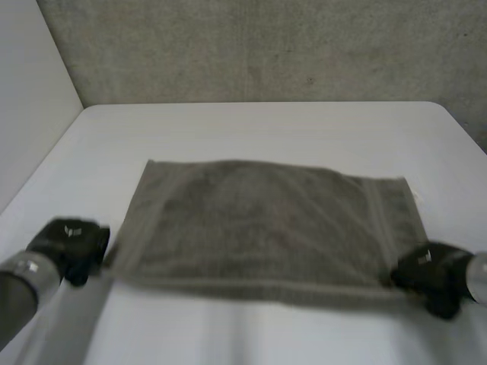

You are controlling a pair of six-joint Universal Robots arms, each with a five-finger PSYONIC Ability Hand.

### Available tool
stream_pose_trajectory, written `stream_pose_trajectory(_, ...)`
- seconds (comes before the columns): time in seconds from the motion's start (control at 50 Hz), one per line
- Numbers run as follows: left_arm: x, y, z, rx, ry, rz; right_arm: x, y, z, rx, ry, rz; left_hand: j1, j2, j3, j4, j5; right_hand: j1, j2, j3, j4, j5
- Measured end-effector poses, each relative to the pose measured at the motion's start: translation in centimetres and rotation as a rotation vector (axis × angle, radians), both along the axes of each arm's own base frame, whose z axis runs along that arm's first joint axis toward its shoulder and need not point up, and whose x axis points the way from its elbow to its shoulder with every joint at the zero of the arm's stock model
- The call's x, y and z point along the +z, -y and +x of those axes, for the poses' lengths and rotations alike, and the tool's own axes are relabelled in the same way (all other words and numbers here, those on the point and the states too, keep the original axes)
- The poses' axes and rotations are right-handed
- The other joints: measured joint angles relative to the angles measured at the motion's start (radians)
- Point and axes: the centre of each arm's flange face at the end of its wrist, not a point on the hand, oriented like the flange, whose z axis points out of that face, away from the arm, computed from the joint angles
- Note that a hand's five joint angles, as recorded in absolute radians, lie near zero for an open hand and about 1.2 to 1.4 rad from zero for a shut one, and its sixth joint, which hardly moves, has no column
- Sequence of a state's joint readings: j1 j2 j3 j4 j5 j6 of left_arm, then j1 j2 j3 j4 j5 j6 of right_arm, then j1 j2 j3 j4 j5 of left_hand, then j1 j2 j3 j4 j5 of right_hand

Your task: Fold the towel.

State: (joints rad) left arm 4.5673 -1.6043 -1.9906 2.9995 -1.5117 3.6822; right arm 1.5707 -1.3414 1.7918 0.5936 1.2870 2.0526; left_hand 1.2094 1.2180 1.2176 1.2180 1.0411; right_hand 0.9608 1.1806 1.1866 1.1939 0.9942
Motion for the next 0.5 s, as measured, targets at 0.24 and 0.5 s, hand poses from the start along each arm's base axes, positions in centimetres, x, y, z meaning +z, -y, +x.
stream_pose_trajectory(0.24,1.8,-0.3,-0.7,-0.105,0.026,-0.080,1.8,3.1,-1.2,-0.012,-0.072,-0.092,0.000,0.000,0.000,0.000,0.000,0.004,0.000,0.002,0.000,0.000)
stream_pose_trajectory(0.5,0.0,11.5,-5.4,-0.070,-0.090,-0.301,0.2,12.3,2.8,-0.142,0.068,-0.399,0.000,0.000,0.000,0.000,0.000,0.004,0.000,0.002,0.002,0.001)
